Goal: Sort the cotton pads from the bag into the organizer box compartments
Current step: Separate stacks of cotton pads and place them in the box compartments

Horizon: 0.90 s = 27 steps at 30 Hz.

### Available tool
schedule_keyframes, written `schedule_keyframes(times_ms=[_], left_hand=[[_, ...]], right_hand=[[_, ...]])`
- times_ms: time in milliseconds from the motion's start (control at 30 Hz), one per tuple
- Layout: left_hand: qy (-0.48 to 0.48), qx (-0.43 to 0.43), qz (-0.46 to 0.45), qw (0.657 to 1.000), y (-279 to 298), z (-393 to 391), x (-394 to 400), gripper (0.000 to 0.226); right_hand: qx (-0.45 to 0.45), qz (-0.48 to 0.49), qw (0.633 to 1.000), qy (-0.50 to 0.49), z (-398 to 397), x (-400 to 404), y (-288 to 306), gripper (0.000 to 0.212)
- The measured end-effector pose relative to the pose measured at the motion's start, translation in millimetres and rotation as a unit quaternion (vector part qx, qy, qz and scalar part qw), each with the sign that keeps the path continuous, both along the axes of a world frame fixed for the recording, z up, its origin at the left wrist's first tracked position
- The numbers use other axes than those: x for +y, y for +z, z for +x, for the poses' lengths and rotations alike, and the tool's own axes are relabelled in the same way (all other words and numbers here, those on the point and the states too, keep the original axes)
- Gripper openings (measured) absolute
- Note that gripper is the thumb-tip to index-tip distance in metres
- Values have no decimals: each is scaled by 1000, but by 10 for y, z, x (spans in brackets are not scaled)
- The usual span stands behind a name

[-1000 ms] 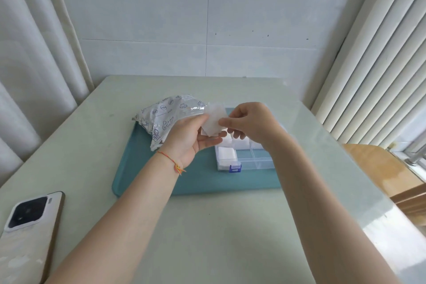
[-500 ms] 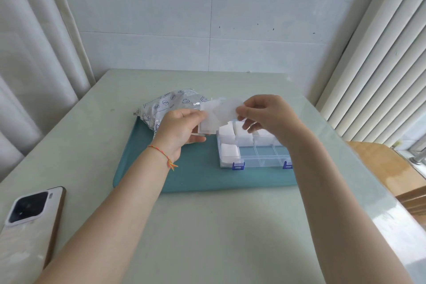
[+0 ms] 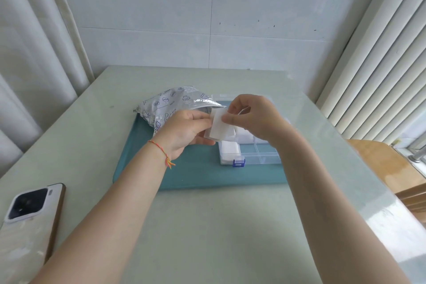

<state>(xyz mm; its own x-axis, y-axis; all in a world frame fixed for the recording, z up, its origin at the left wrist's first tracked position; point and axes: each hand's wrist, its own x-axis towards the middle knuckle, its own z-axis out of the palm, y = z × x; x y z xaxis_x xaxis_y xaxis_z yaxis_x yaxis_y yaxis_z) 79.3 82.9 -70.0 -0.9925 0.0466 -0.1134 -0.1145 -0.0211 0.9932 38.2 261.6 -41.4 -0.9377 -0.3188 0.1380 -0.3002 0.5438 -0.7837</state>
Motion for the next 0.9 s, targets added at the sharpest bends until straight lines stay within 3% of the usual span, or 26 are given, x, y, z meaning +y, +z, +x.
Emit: schedule_keyframes(times_ms=[300,400,533,633,733,800,900], left_hand=[[-18,10,27,999,36,25,66,16],[24,-18,108,994,20,-7,81,25],[-13,-100,248,963,35,3,112,24],[-57,-144,277,948,7,7,132,33],[-67,-164,279,944,-24,-9,140,36],[-74,-162,293,939,-39,-14,143,25],[-69,-145,323,933,-47,-13,142,18]], right_hand=[[-7,-34,999,-11,11,-53,-8,18],[-53,-87,995,-17,35,-55,41,18],[-55,-31,998,27,88,-67,59,16],[-56,4,997,57,110,-83,64,23],[-22,-43,996,74,107,-55,98,21],[6,-26,995,96,86,-29,78,36],[-19,64,987,145,83,-48,-17,77]])
